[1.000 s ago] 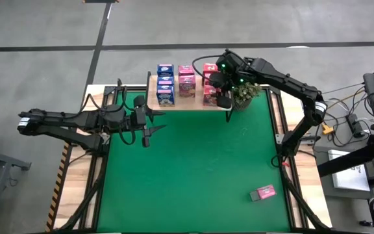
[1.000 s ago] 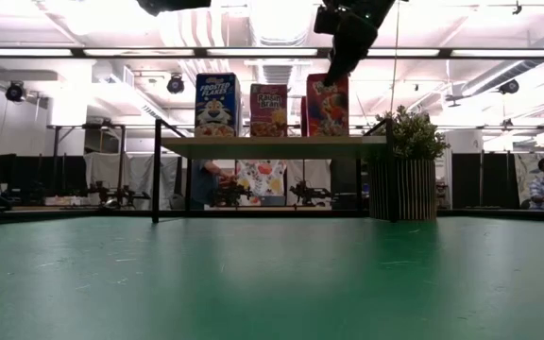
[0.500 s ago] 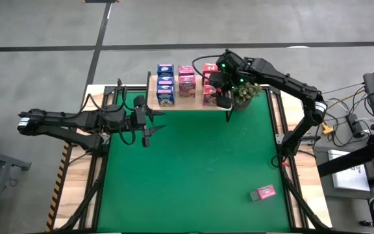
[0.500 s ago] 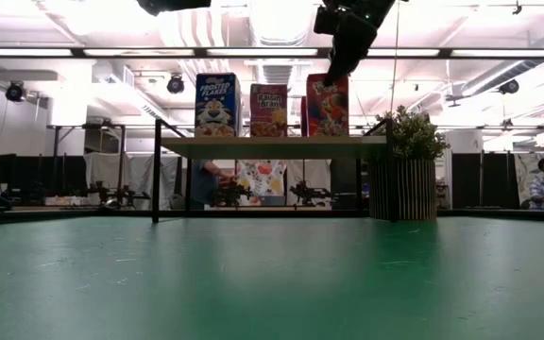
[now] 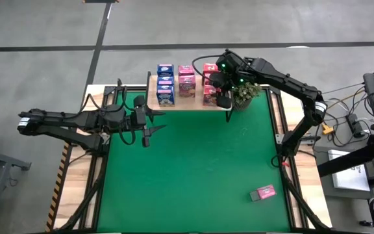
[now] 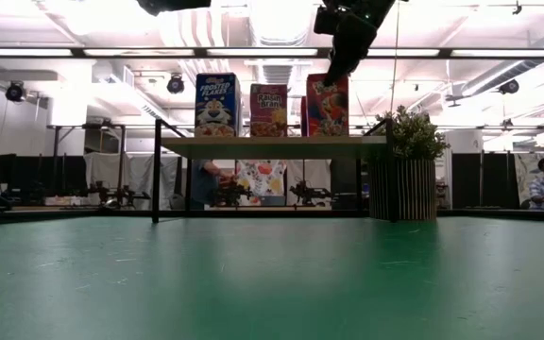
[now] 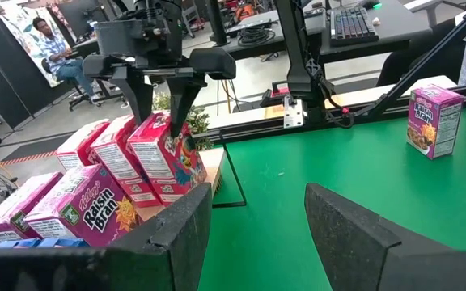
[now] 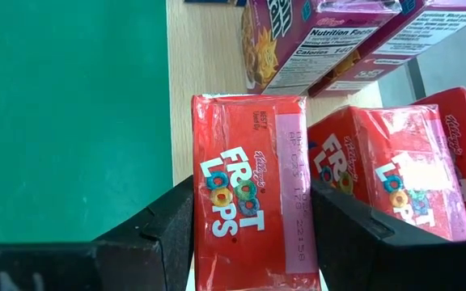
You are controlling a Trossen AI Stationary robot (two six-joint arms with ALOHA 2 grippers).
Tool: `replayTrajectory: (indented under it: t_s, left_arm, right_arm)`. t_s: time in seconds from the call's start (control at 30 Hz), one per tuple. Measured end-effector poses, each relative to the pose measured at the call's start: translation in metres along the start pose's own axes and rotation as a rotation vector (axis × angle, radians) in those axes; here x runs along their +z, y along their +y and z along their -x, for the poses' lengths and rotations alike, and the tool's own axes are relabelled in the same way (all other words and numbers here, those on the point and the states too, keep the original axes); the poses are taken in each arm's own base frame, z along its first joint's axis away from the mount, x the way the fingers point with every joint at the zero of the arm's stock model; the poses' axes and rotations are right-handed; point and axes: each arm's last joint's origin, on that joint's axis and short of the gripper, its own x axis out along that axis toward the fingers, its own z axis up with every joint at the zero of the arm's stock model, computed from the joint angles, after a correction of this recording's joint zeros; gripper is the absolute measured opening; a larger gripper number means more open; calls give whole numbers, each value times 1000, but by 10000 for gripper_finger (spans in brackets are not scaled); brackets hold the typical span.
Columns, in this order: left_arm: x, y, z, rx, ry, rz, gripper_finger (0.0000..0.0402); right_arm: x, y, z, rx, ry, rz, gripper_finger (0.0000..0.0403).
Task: Stack cereal on shelf
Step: Put the red cereal box on the shelf aligned with the red cereal boxes
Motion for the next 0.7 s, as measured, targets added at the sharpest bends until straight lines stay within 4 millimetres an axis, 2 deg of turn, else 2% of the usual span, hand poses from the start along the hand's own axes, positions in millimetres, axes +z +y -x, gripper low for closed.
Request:
replayTrajectory:
  t_s: [0.23, 0.5, 0.7]
  left_arm:
    - [0, 0, 0, 0, 1, 0, 184]
    - [0, 0, 0, 0, 0, 0, 184]
    - [0, 0, 0, 0, 0, 0, 184]
  right_arm:
    - [0, 0, 0, 1, 2, 10, 189]
    - [0, 0, 0, 1, 3, 7, 225]
    - [0, 0, 0, 1, 3, 7, 231]
